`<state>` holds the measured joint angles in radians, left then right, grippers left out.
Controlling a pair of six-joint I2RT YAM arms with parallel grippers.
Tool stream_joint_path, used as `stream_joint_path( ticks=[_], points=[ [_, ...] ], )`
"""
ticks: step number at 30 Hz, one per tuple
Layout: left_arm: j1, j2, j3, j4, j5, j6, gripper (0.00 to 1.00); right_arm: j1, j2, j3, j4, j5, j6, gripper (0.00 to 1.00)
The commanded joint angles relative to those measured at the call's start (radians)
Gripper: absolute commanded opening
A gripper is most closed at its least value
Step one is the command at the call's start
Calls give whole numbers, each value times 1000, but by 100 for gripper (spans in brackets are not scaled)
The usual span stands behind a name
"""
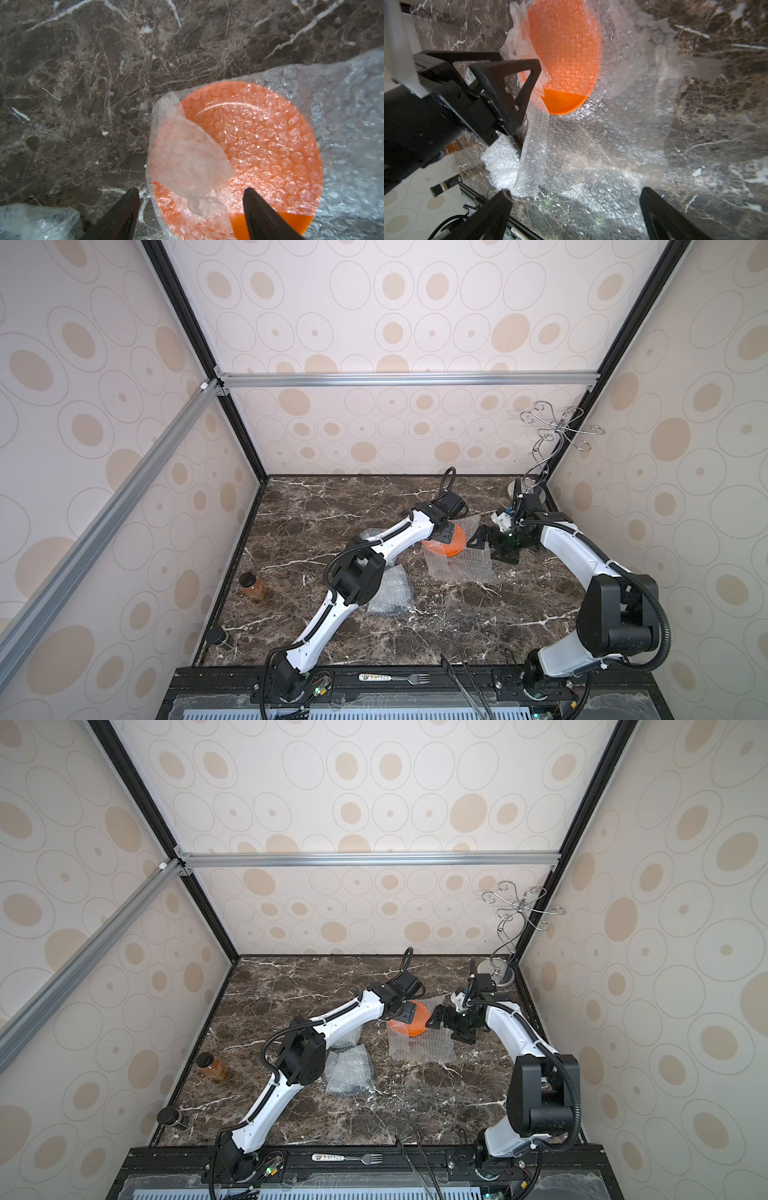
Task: Unpack dinner plates from bubble wrap
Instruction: Unwrap the bubble wrap at the center of the board.
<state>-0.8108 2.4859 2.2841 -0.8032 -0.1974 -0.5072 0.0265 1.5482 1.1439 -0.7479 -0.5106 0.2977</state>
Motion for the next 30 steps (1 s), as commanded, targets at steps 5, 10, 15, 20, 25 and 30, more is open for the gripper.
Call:
stream_joint_path(
  ticks=[5, 10, 15, 20, 25, 30],
  points=[
    [0, 40, 58, -16, -5, 12, 78, -4, -3, -28, -2, -17, -5, 99],
    [1, 60, 58, -17, -13, 10, 71, -3, -2, -38, 5, -19, -5, 98],
    [5, 64, 58, -28, -31, 9, 43, -3, -3, -46, 9, -20, -6, 98],
    [12, 45, 58, -22, -23, 9, 28, -4, -5, -50, 12, -18, -5, 98],
    [17, 17, 57, -16, -1, 7, 21, -3, -10, -50, 16, -22, 18, 98],
    [27, -15, 41, -1, 38, 2, 20, -3, -2, -36, 40, -43, 52, 87]
  ],
)
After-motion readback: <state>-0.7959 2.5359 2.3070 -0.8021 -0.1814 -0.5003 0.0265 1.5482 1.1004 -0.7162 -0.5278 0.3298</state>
